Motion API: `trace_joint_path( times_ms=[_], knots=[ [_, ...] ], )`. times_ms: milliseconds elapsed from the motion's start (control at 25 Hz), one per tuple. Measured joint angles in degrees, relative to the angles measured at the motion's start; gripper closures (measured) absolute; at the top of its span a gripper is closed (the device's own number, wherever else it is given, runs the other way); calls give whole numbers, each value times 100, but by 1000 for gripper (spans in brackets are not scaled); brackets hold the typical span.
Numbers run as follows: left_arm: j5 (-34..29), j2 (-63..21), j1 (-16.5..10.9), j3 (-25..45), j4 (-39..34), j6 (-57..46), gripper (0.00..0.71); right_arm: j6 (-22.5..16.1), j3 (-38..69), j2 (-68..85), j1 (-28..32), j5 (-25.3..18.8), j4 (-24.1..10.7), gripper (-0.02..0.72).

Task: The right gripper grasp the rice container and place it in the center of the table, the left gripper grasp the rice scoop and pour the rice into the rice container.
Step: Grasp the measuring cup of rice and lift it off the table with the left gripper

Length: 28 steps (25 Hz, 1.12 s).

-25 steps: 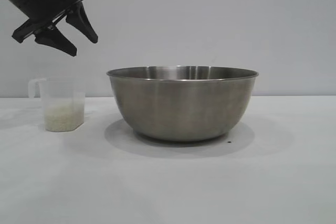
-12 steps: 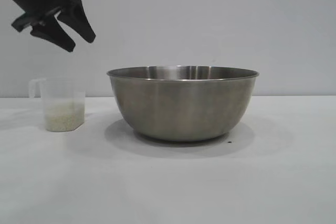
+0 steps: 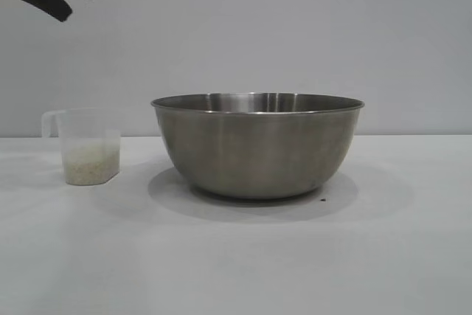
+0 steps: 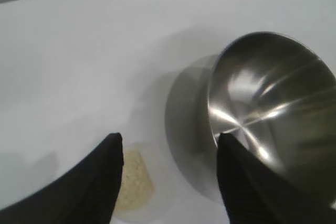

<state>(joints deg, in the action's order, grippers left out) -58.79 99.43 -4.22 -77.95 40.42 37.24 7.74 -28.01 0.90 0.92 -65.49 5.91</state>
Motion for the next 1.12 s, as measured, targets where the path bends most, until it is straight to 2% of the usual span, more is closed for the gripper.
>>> trace_joint_path(
  times_ms=[320, 640, 880, 1120],
  knots=[
    [-262, -623, 0, 0, -1444, -1055, 368, 0, 0, 0, 0, 0, 0, 199],
    [-550, -1180, 0, 165, -1755, -1731, 368, 0, 0, 0, 0, 0, 0, 199],
    [-247, -1698, 0, 1181, -1755, -1743, 368, 0, 0, 0, 0, 0, 0, 199],
    [741, -2245, 0, 2458, -1426, -1287, 368, 0, 0, 0, 0, 0, 0, 199]
  ],
)
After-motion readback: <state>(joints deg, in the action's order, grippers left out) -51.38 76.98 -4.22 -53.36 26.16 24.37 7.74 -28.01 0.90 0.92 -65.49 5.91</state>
